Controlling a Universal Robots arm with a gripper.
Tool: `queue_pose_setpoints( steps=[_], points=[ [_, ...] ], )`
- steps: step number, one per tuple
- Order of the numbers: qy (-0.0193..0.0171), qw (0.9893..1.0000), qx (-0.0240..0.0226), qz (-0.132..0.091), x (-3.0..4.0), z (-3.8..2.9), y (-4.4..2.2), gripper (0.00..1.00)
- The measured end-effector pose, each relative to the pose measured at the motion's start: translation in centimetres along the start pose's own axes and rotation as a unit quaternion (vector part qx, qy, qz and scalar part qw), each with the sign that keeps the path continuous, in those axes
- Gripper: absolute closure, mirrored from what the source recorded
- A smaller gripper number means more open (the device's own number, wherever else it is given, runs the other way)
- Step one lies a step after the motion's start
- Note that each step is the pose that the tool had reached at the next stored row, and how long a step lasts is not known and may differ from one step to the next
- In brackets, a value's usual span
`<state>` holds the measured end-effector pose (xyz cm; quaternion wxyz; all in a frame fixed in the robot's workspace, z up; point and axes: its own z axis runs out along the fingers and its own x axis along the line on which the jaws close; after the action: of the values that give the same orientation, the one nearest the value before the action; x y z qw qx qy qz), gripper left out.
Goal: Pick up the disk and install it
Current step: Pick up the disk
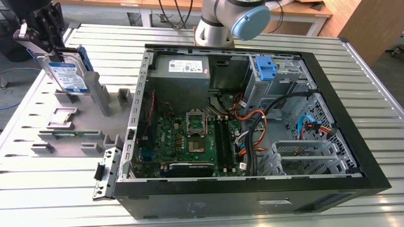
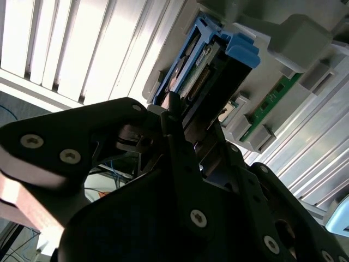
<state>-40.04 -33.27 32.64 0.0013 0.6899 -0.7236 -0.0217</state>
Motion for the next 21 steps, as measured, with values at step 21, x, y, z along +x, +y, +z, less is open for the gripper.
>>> queue_pose_setpoints(
  steps=[21],
  points=[
    [0.0,1.0,-0.0001,0.0,-0.03,-1.18,0.04,0.65]
  ],
)
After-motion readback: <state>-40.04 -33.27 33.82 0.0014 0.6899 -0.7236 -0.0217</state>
